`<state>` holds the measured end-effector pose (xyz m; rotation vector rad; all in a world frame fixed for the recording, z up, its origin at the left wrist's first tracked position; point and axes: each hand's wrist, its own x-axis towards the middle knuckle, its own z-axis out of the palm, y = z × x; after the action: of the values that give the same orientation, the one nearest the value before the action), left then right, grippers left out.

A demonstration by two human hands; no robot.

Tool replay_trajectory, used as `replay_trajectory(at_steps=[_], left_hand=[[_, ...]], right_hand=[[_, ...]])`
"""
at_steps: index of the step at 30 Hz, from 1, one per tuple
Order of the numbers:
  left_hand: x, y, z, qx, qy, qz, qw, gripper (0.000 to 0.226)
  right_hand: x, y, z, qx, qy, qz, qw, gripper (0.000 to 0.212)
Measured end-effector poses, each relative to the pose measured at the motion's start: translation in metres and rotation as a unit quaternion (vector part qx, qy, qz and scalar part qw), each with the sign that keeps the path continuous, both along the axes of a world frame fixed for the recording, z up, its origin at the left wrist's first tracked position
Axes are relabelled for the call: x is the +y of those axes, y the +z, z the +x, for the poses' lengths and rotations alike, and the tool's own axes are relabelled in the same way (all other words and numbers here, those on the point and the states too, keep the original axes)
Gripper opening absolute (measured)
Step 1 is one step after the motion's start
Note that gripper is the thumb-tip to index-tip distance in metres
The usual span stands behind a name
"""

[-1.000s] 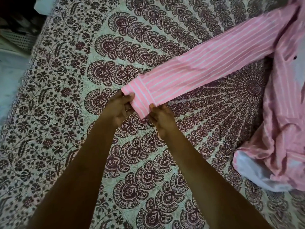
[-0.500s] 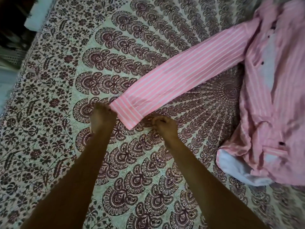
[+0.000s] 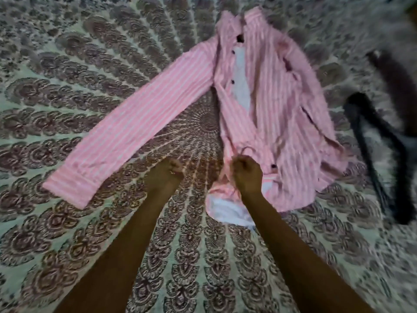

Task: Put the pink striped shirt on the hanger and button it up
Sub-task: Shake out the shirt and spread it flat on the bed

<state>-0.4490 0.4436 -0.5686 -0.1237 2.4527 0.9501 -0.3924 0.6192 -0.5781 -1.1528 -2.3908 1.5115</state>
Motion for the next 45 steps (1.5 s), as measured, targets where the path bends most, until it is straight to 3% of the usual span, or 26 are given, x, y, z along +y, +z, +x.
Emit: replay_trajectory(at_steps=[4, 8, 11, 14, 16, 19, 21, 23, 25, 27, 29, 31, 33, 36, 39, 42, 45], left_hand=[[0.042, -0.015, 0.026, -0.027, -0.146, 0.022, 0.989, 0.053], [0.062, -0.04, 0.041, 0.0, -0.226, -0.018, 0.974, 0.088], [0.073, -0.042, 0.044, 0.032, -0.24, -0.058, 0.968, 0.09], [0.077, -0.037, 0.05, 0.085, -0.303, -0.125, 0.941, 0.078], [0.074, -0.03, 0.053, 0.141, -0.268, -0.123, 0.945, 0.062], [0.062, -0.01, 0.058, 0.249, -0.071, -0.061, 0.964, 0.033], [0.04, -0.003, 0.062, 0.283, 0.102, -0.035, 0.953, 0.031], [0.006, -0.014, 0.067, 0.203, 0.204, -0.07, 0.955, 0.031], [-0.027, -0.035, 0.079, 0.039, 0.176, -0.145, 0.973, 0.029], [-0.042, -0.045, 0.092, -0.035, 0.139, -0.174, 0.974, 0.023], [-0.035, -0.041, 0.099, -0.004, 0.118, -0.204, 0.972, 0.037], [-0.023, -0.037, 0.1, 0.069, 0.071, -0.254, 0.962, 0.062], [-0.01, -0.033, 0.096, 0.141, -0.042, -0.259, 0.954, 0.07], [0.006, -0.031, 0.089, 0.218, -0.198, -0.253, 0.922, 0.062], [0.012, -0.031, 0.078, 0.267, -0.263, -0.263, 0.889, 0.04], [0.007, -0.02, 0.063, 0.302, -0.237, -0.206, 0.9, 0.023], [-0.012, -0.002, 0.055, 0.357, -0.006, -0.145, 0.923, 0.02]], right_hand=[[0.049, -0.004, 0.024, 0.003, -0.071, 0.061, 0.996, 0.02], [0.07, -0.019, 0.032, -0.157, -0.012, 0.062, 0.986, 0.048], [0.073, -0.026, 0.037, -0.242, 0.013, 0.099, 0.965, 0.074], [0.075, -0.032, 0.039, -0.192, 0.003, 0.063, 0.979, 0.07], [0.077, -0.034, 0.036, -0.136, -0.037, -0.033, 0.99, 0.049], [0.079, -0.024, 0.038, -0.014, -0.127, -0.099, 0.987, 0.007], [0.082, -0.013, 0.045, 0.082, -0.242, -0.153, 0.955, 0.01], [0.083, -0.008, 0.059, 0.116, -0.317, -0.181, 0.924, 0.013], [0.076, -0.016, 0.077, 0.078, -0.314, -0.199, 0.925, 0.025], [0.07, -0.03, 0.094, -0.009, -0.298, -0.182, 0.937, 0.038], [0.068, -0.04, 0.104, -0.101, -0.256, -0.11, 0.955, 0.04], [0.067, -0.04, 0.106, -0.117, -0.213, -0.05, 0.969, 0.046], [0.068, -0.038, 0.101, -0.116, -0.159, -0.03, 0.98, 0.056], [0.072, -0.037, 0.086, -0.121, -0.12, -0.058, 0.984, 0.052], [0.074, -0.031, 0.071, -0.08, -0.164, -0.096, 0.978, 0.049], [0.072, -0.021, 0.068, 0.011, -0.18, -0.124, 0.976, 0.029], [0.066, -0.008, 0.069, 0.087, -0.116, -0.031, 0.989, 0.027]])
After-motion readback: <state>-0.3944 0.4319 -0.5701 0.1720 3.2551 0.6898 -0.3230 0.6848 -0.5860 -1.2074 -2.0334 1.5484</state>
